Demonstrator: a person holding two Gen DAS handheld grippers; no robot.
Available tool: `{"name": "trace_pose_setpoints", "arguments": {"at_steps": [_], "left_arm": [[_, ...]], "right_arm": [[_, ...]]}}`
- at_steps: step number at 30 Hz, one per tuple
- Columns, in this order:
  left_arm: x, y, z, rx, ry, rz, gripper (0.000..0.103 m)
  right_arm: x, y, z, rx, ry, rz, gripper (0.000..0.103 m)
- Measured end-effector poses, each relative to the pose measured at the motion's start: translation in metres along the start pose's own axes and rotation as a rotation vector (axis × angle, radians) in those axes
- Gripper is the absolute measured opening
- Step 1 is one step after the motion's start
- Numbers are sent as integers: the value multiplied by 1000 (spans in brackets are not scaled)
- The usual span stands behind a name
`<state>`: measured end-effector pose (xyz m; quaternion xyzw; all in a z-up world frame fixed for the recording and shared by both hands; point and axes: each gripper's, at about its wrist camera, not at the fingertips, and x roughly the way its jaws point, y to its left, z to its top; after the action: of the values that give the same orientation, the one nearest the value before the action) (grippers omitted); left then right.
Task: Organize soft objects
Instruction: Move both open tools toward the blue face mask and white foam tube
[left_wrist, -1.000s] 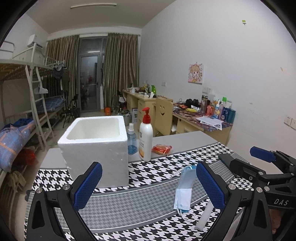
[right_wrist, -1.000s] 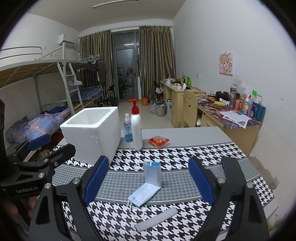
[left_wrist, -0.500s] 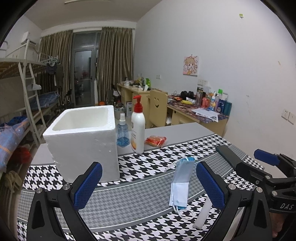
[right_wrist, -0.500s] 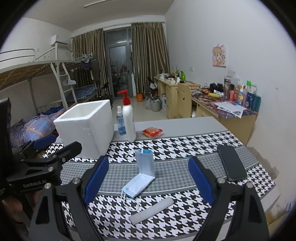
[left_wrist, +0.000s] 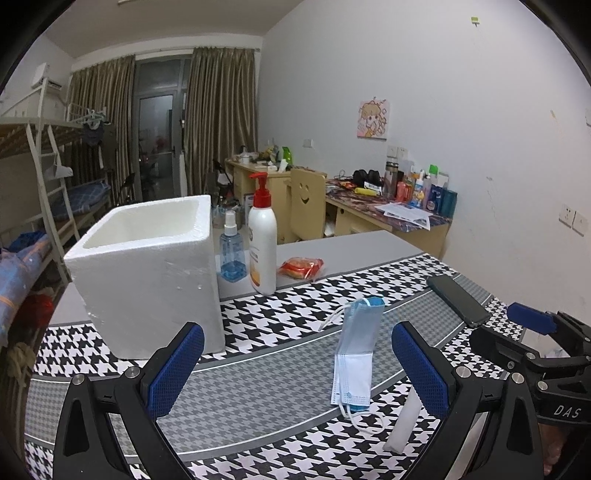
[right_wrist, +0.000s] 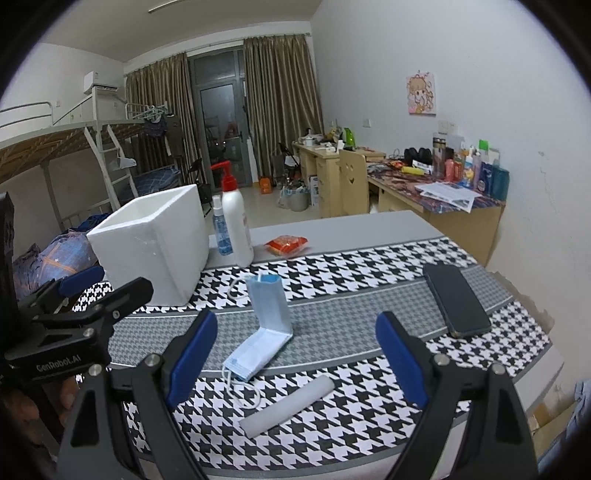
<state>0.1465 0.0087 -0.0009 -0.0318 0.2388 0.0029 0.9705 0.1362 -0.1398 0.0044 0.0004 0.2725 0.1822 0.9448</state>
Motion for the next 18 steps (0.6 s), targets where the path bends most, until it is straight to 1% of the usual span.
{"name": "trace_pose_setpoints", "arguments": {"at_steps": [6, 10, 12, 14, 18], "left_arm": [[10, -1, -4, 3, 23, -10, 102], [16, -4, -7, 16, 27, -1, 102], [20, -6, -8, 16, 43, -16, 102], [25, -7, -9, -4, 68, -48, 102], [32, -11, -13, 19, 76, -22, 102]], "right_arm": [[5, -5, -9, 14, 23, -15, 91], [8, -8, -14, 26, 37, -17, 91], [12, -10, -16, 30, 46, -22, 91], [14, -10, -18, 37, 57, -19, 91], [19, -15, -22, 54, 74, -18, 91]]}}
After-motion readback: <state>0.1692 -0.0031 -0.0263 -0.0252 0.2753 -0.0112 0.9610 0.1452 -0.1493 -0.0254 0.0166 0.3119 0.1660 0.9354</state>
